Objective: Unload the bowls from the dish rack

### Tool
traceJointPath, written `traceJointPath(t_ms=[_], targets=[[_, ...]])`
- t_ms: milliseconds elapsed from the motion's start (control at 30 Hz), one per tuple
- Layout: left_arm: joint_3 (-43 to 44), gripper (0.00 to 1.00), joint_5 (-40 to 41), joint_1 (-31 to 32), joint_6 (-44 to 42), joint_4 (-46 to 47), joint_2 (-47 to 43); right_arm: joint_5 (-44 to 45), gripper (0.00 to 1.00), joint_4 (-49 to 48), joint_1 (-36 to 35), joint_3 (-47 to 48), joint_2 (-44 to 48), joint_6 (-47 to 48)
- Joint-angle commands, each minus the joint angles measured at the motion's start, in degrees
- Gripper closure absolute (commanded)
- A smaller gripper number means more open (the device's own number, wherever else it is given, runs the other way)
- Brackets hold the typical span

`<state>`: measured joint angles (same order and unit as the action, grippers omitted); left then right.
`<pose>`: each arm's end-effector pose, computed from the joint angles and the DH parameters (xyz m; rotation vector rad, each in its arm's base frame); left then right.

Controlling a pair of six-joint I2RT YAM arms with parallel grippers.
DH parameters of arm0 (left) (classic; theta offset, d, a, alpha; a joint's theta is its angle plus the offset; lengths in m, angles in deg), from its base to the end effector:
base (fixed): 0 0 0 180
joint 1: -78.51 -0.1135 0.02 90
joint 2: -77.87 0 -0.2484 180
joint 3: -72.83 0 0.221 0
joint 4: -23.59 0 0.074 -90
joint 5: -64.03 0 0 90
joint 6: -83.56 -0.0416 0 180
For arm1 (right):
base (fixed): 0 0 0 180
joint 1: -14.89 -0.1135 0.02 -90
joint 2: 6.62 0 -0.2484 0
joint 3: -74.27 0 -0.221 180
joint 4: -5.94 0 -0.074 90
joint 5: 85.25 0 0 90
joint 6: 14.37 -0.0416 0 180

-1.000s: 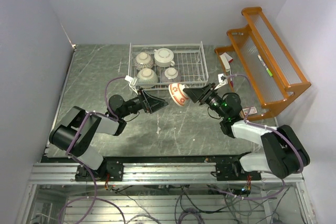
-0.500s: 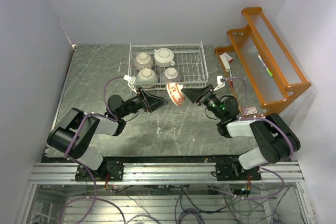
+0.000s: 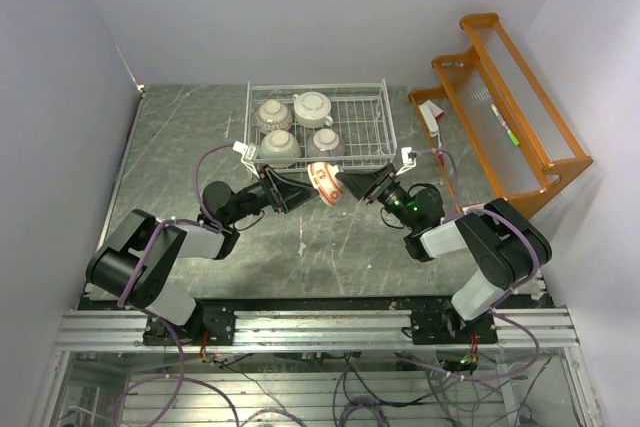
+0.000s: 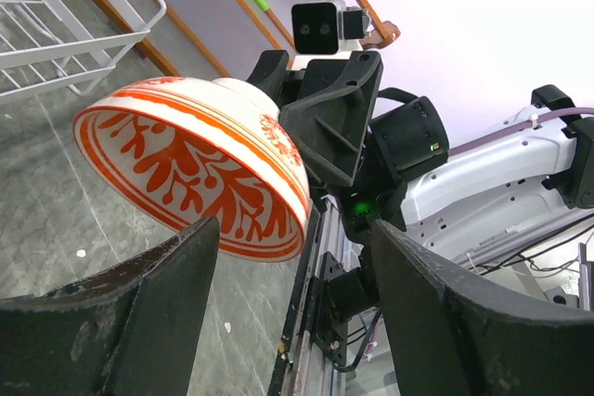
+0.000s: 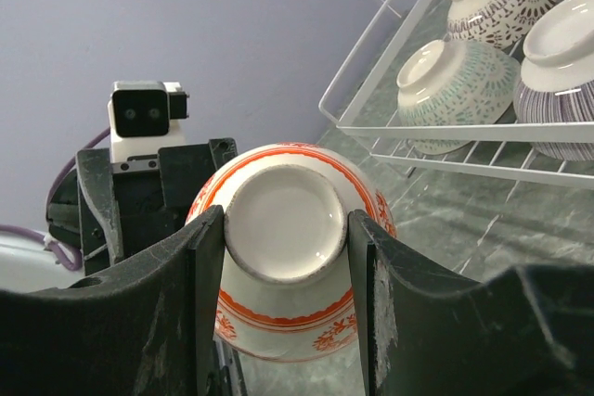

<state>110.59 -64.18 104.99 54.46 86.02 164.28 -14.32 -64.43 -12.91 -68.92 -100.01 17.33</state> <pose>0.2159 -0.1363 0.2209 0.1860 1.6034 -1.6702 0.2294 0.1363 0.2040 0.0831 1.5047 1.4635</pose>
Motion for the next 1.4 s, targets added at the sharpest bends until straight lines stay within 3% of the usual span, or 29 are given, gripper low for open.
traceJointPath(t_ms=[0,500,733,933,1033,1100,1367], targets=[[-0.55,0.24,0.80,0.24,3.17,20.95,-0.97,1.81,1.00,-8.39,-1.53,2.51,-2.75,-0.94],[-0.44,0.32,2.97,0.24,4.94,20.93,0.82,2.48,1.00,-15.35,-3.85,4.17,-7.92,-2.31],[-0.38,0.53,4.01,0.18,5.94,20.95,2.12,2.78,1.00,-15.98,-4.07,4.03,-8.52,-2.35],[0.39,0.64,3.47,0.24,5.64,20.95,1.88,2.49,1.00,-16.62,-4.29,4.40,-9.19,-2.90],[0.50,0.77,3.39,0.24,5.71,20.95,1.95,2.42,1.00,-17.53,-4.49,4.58,-9.89,-3.40],[0.46,0.92,3.50,0.21,5.79,20.95,2.31,2.41,1.00,-18.00,-4.51,4.75,-10.48,-3.85],[1.09,0.93,2.95,0.22,6.60,20.95,3.59,2.74,1.00,-17.98,-4.65,4.45,-10.60,-3.40]])
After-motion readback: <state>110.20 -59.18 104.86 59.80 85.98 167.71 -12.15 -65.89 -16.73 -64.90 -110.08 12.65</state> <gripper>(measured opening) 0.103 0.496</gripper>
